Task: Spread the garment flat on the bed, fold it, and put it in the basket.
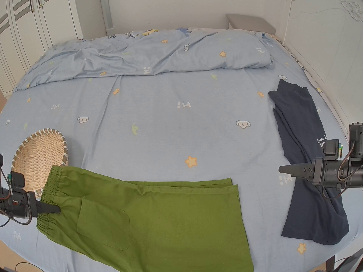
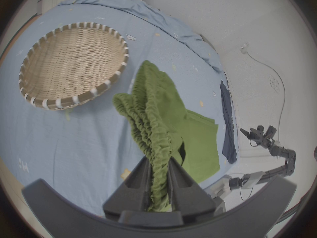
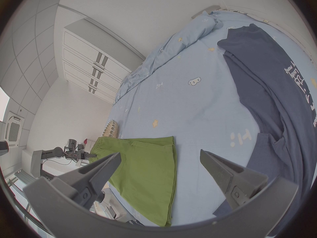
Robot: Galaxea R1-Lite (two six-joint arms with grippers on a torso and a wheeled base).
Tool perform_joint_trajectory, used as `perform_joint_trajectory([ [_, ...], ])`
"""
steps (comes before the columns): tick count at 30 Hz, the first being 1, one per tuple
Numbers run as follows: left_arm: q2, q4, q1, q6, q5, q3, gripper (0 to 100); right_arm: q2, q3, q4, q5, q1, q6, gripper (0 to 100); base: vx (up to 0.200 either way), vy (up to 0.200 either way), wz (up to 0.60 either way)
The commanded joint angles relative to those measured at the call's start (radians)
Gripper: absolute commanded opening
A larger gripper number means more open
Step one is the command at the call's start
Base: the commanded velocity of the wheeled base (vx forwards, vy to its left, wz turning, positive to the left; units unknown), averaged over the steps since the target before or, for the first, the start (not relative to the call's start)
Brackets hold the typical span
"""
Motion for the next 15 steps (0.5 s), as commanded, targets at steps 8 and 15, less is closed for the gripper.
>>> perform_joint_trajectory([
  [8, -0.120, 0.198, -0.628, -0.208, 0.233, -0.265, 0, -0.019, -0.003, -0.001, 0.001, 0.001, 0.006, 100, 0.000, 0.000, 0.00],
  [15, -0.078, 0.169, -0.807, -0.221, 0.287, -0.320, 0, -0.016, 0.002, -0.001, -0.001, 0.006, 0.006, 100, 0.000, 0.000, 0.00],
])
